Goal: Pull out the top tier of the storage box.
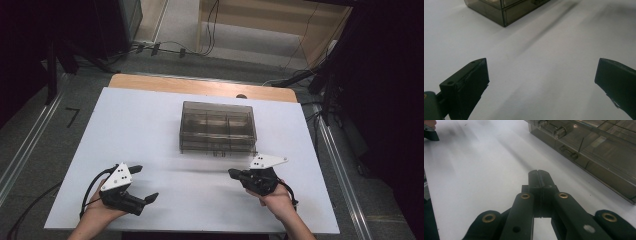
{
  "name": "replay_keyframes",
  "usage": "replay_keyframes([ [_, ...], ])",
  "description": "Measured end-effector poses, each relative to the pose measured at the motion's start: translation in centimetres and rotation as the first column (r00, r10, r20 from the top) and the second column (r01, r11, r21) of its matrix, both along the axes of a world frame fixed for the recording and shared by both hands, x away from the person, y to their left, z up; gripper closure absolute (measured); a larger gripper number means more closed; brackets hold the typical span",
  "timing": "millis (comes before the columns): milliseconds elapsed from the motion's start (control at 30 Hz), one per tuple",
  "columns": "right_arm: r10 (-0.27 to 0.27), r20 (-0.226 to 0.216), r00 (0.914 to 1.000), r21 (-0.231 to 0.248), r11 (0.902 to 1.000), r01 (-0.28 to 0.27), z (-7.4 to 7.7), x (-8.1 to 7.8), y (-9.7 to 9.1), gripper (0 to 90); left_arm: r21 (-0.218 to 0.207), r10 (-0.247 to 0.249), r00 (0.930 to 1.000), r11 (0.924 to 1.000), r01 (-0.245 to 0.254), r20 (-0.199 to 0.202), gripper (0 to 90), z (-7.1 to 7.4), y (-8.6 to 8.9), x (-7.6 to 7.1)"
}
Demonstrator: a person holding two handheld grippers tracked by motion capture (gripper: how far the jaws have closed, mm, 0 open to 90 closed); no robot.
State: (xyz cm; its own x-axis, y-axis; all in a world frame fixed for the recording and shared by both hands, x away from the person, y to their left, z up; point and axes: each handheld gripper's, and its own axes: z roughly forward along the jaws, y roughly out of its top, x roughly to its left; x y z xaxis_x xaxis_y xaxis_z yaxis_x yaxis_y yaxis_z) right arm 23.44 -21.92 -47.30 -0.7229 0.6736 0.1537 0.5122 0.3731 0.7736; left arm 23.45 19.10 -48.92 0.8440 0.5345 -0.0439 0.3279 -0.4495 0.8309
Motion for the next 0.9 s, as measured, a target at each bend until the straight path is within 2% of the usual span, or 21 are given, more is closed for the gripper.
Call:
replay_keyframes([
  [100, 0.003, -0.015, 0.9999, 0.0, 1.0, -0.003, 0.1, 0.0, 0.0, 87.2, -0.001, 0.0, 1.0, 1.0, 0.0, -0.002, 0.0, 0.0, -0.1, 0.0],
  [167, -0.003, -0.061, 0.9981, 0.018, 0.9998, 0.004, 0.5, 0.1, 0.0, 87.2, -0.002, -0.001, 1.0, 1.0, 0.001, -0.002, 0.0, 0.0, 0.0, 0.0],
  [467, 0.015, 0.005, 0.9999, -0.009, 0.9999, -0.015, 2.6, 0.3, 0.0, 87.2, -0.005, 0.0, 1.0, 1.0, 0.0, -0.002, 0.0, 0.1, -0.1, 0.0],
  [667, 0.011, 0.001, 0.9999, -0.017, 0.9998, -0.011, 3.4, 0.9, 0.0, 87.3, -0.01, 0.002, 1.0, 1.0, -0.002, -0.004, 0.0, 0.1, -0.1, 0.0],
  [900, 0.014, -0.013, 0.9998, 0.009, 0.9999, -0.014, 4.1, 2.1, -0.5, 87.2, -0.011, -0.001, 1.0, 0.9999, 0.001, -0.006, 0.0, 0.0, -0.2, 0.0],
])
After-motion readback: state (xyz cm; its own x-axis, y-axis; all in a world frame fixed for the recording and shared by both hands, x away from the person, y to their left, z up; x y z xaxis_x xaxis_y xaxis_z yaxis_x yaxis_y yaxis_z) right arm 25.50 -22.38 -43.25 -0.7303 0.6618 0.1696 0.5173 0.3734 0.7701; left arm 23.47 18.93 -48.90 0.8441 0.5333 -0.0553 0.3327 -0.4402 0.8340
